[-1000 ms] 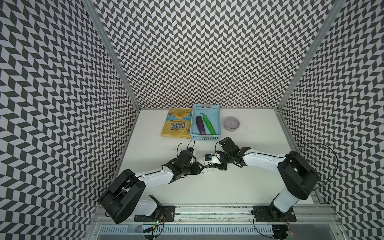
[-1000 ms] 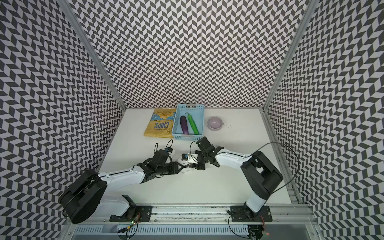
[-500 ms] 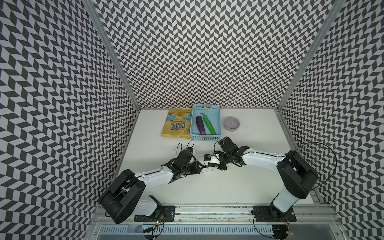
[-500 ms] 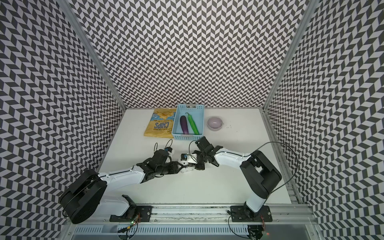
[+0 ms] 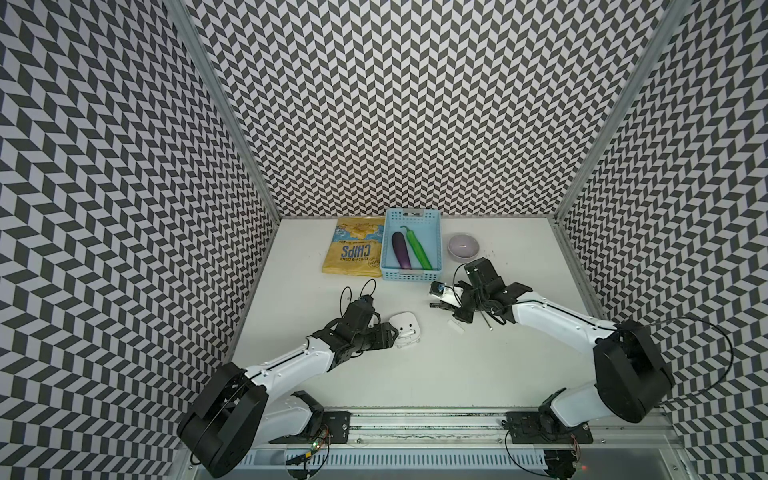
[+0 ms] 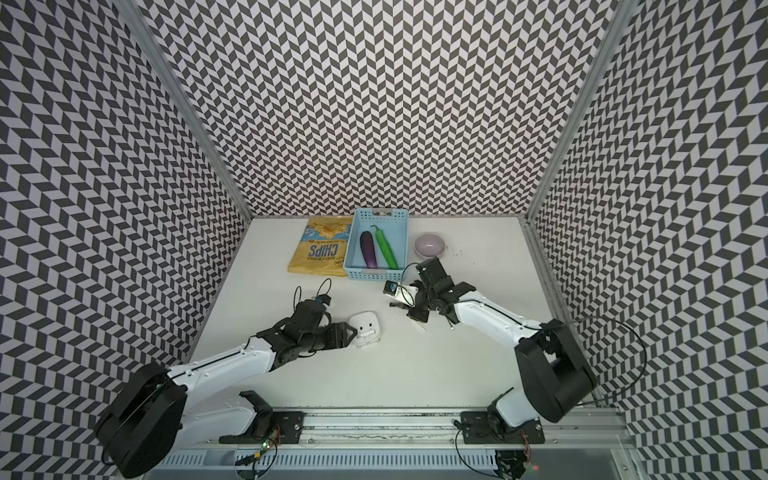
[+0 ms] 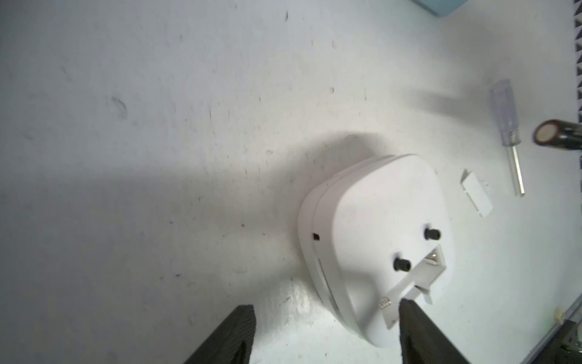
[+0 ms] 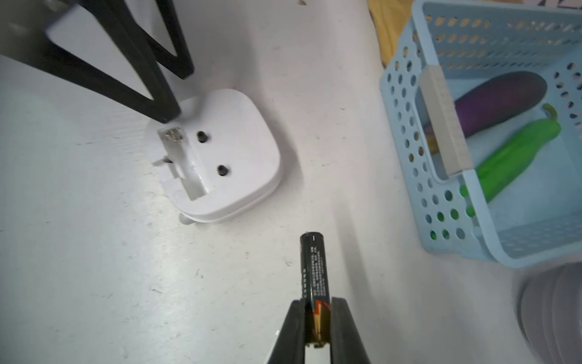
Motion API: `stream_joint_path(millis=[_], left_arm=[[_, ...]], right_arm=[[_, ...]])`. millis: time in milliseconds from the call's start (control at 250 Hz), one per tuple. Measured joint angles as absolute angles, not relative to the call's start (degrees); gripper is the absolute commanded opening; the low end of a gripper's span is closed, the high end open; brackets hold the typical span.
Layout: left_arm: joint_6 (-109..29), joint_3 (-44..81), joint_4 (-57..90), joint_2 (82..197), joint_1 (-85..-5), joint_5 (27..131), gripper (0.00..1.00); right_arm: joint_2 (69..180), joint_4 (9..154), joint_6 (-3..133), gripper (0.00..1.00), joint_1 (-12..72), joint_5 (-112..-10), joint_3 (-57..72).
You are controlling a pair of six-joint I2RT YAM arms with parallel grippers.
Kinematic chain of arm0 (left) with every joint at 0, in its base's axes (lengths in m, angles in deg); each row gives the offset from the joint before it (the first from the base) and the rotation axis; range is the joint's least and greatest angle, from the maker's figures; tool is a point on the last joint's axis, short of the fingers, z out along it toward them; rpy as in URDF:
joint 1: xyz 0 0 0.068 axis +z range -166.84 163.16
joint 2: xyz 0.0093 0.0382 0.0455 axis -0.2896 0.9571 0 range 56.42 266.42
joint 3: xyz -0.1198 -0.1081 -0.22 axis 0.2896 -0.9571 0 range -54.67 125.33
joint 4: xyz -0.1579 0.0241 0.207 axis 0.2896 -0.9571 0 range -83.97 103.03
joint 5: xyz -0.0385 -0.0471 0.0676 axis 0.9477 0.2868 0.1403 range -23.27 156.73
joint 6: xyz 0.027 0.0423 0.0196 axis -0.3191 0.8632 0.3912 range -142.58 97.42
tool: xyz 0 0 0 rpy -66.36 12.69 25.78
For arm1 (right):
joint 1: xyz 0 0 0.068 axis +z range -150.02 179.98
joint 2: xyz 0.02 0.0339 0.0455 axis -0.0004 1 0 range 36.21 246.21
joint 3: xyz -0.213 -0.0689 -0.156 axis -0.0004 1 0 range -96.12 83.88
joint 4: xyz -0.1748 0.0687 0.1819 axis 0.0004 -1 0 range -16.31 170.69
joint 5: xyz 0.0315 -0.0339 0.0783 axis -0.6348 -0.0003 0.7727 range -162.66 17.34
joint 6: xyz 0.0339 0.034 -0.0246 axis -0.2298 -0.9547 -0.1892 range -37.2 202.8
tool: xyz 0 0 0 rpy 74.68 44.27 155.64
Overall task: Remove the battery from the alarm
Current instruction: Remove the battery from the alarm, then adjust the alarm at the center of the board.
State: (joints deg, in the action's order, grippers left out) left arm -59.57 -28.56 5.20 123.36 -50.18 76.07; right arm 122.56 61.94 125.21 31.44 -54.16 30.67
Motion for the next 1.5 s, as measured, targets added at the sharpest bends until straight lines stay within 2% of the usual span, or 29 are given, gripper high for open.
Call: stream_joint_path(millis=[136, 248, 561, 701, 897, 1142, 1502], left_arm=[[-57.89, -28.5, 5.83, 120.89, -47.31, 77.78, 0.73], [-56.16, -28.28, 6.62, 121.66, -44.82, 79.35, 0.71], [-51.22, -22.93, 10.29, 129.96, -42.77, 82.61, 0.67], [-49.06, -19.93, 12.85, 134.95, -42.66, 84.9, 0.65], [-47.6, -18.4, 15.75, 141.33, -42.66, 88.57, 0.6], [-48.38, -19.28, 18.7, 142.53, -42.66, 91.76, 0.58], [-51.18, -24.11, 20.3, 138.4, -42.29, 92.62, 0.58]], right_arm=[[128.65, 61.64, 121.91, 0.04, 29.97, -56.89, 29.49], [134.71, 61.7, 119.51, 0.06, 28.66, -59.95, 28.51], [136.22, 61.62, 116.03, 0.72, 27.85, -62.58, 27.5], [129.68, 62.21, 115.16, 1.0, 28.05, -59.67, 29.84], [120.57, 67.17, 114.96, 1.0, 35.07, -55.71, 35.85], [128.76, 69.44, 112.03, 1.0, 44.64, -56.89, 36.31], [133.42, 72.41, 106.83, 1.0, 44.77, -62.1, 32.55]])
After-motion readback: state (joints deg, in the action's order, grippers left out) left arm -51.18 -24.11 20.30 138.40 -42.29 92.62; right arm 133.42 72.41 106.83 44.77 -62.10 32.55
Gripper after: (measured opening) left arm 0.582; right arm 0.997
